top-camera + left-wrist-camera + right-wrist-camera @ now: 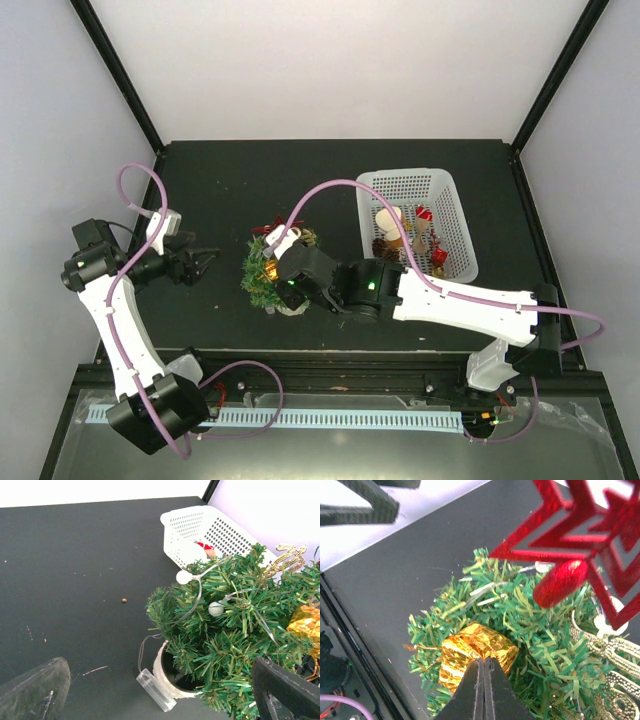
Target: Decorate the small christmas tree
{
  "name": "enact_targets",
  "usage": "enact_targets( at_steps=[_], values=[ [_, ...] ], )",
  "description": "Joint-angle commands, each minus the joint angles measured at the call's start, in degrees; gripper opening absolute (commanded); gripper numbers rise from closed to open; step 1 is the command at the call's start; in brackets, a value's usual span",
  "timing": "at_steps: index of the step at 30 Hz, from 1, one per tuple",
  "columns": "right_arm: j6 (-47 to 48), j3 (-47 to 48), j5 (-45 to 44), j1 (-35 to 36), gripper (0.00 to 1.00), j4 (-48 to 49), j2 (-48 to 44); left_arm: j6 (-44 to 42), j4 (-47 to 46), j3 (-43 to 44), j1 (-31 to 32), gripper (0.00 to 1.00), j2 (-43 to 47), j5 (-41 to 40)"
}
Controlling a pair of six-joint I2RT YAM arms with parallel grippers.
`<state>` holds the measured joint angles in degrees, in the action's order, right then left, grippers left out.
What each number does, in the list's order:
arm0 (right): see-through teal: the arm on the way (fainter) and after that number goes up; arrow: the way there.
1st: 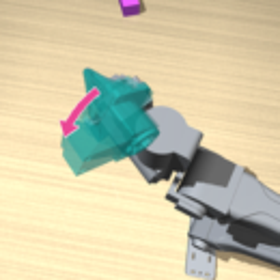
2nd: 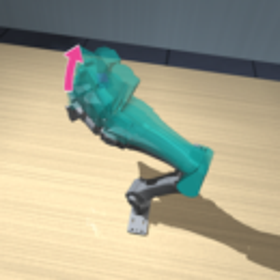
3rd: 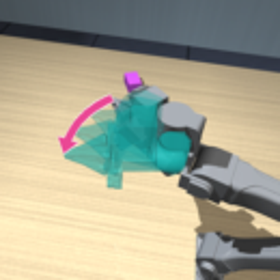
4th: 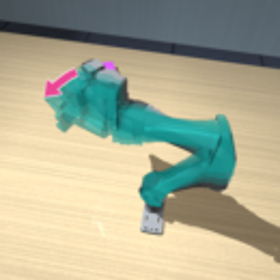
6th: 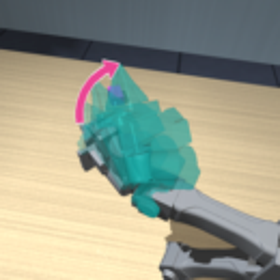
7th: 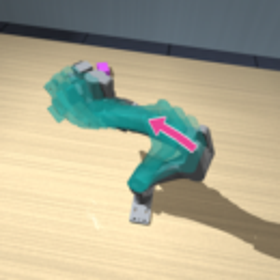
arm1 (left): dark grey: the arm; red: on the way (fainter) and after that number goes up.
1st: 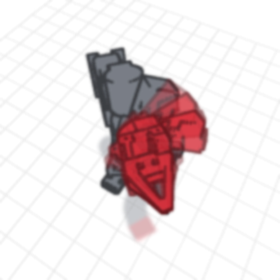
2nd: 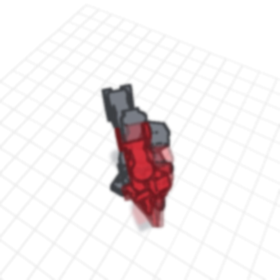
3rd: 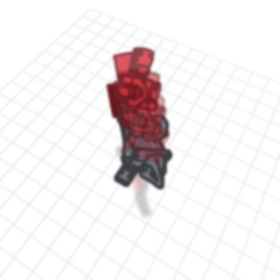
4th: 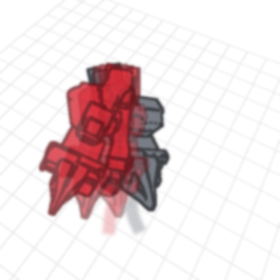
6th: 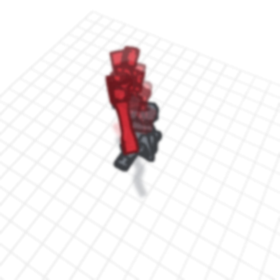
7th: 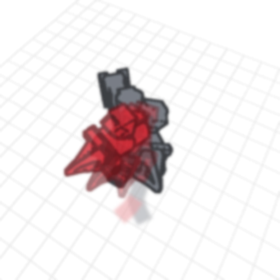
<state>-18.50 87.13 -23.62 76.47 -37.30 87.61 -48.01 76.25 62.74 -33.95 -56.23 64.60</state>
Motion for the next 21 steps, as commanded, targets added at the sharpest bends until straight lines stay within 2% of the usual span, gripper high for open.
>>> enact_targets(
  at_steps=[1,21],
  values=[
    [-1.17,-2.30,0.71,-0.84,0.01,2.33,0.27,-1.95,0.74,-0.20,-0.65,0.99,0.76,0.44],
    [-1.97,-4.90,3.95,-3.57,0.01,4.69,1.37,-2.35,0.05,-1.08,-0.95,0.99,1.56,-0.44]
  ],
)
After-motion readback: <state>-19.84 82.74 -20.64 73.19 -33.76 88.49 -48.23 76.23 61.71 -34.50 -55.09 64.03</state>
